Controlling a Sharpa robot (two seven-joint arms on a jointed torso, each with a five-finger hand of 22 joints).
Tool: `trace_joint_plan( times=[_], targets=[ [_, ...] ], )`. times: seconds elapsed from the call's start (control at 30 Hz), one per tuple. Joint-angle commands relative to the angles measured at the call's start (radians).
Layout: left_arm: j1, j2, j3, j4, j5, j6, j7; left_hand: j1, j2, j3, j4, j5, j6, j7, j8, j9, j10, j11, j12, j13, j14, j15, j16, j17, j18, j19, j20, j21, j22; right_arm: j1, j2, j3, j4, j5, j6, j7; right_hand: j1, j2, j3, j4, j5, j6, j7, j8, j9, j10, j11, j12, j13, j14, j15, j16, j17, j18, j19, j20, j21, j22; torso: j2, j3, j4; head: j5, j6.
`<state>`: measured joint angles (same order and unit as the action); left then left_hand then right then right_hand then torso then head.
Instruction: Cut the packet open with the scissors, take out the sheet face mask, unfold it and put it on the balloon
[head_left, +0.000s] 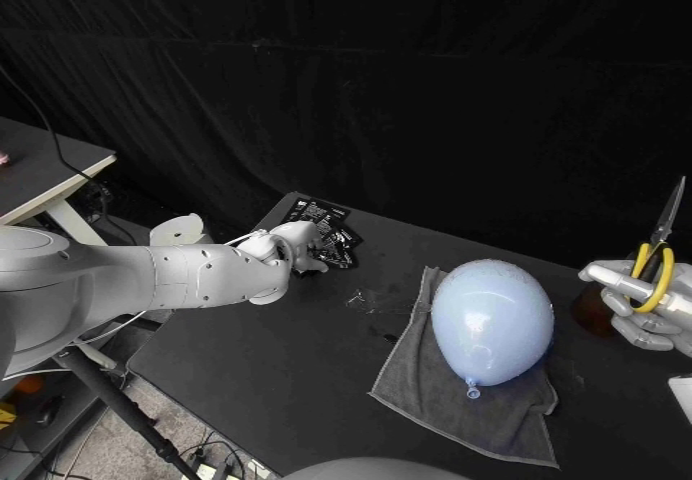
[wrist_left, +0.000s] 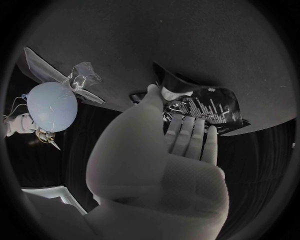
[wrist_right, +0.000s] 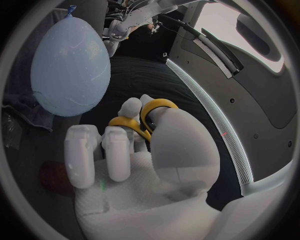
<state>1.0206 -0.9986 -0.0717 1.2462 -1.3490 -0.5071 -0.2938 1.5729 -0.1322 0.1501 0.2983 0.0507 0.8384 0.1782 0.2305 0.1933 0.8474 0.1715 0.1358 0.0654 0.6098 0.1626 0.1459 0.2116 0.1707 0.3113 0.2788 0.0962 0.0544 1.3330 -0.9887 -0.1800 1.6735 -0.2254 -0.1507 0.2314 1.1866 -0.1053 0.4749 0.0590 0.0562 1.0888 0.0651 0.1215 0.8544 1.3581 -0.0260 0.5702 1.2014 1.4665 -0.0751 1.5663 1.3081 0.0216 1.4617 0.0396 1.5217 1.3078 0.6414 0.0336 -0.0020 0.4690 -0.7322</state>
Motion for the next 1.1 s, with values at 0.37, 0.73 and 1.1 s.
trace_joint_plan(
  times=[0.37, 0.73, 1.1],
  targets=[
    [-0.020, 0.006, -0.014, -0.006, 0.056, 0.089, 0.025, 0.065, 0.044, 0.167, -0.009, -0.003, 0.069, -0.008, 0.023, 0.034, 0.052, 0.005, -0.023, -0.001, 0.097, 0.006, 0.010, 0.009, 0.011, 0.022, 0.006, 0.019, 0.007, 0.000, 0.000, 0.001, 0.002, -0.012, 0.002, 0.011, -0.008, -0.002, 0.001, -0.005, -0.005, 0.003, 0.002, -0.003, 0.000, 0.213, 0.020, 1.001, 0.369, 0.104, 0.009, 0.005, 0.263, -0.008, 0.081, 0.004, -0.004, 0.242, 0.000, 0.0001, 0.0002, -0.002, 0.001],
    [-0.020, 0.000, -0.013, 0.007, 0.069, 0.045, 0.098, 0.058, 0.024, 0.341, -0.013, -0.003, 0.118, -0.014, 0.039, 0.039, 0.109, 0.013, -0.049, -0.001, 0.170, 0.015, 0.014, 0.008, 0.008, 0.047, 0.011, 0.037, 0.012, 0.000, 0.000, 0.001, -0.001, -0.016, 0.000, 0.012, -0.008, -0.001, 0.003, -0.007, -0.005, 0.005, 0.002, -0.003, -0.001, 0.213, 0.019, 1.001, 0.369, 0.104, 0.008, 0.005, 0.263, -0.007, 0.080, 0.004, -0.006, 0.241, 0.000, -0.0006, 0.0007, -0.012, 0.008],
    [-0.004, -0.019, 0.015, 0.054, 0.111, -0.005, 0.189, 0.028, -0.021, 0.459, -0.021, -0.003, 0.138, -0.009, 0.069, 0.060, 0.166, 0.014, -0.065, -0.003, 0.214, 0.014, 0.015, 0.002, 0.006, 0.072, 0.012, 0.054, 0.017, 0.000, 0.005, 0.001, -0.014, -0.016, -0.005, 0.012, -0.008, 0.000, 0.003, -0.008, -0.005, 0.005, 0.002, -0.003, -0.001, 0.213, 0.019, 1.001, 0.369, 0.104, 0.008, 0.005, 0.263, -0.007, 0.080, 0.004, -0.005, 0.242, 0.000, -0.0018, 0.0001, -0.041, 0.027]
  ],
)
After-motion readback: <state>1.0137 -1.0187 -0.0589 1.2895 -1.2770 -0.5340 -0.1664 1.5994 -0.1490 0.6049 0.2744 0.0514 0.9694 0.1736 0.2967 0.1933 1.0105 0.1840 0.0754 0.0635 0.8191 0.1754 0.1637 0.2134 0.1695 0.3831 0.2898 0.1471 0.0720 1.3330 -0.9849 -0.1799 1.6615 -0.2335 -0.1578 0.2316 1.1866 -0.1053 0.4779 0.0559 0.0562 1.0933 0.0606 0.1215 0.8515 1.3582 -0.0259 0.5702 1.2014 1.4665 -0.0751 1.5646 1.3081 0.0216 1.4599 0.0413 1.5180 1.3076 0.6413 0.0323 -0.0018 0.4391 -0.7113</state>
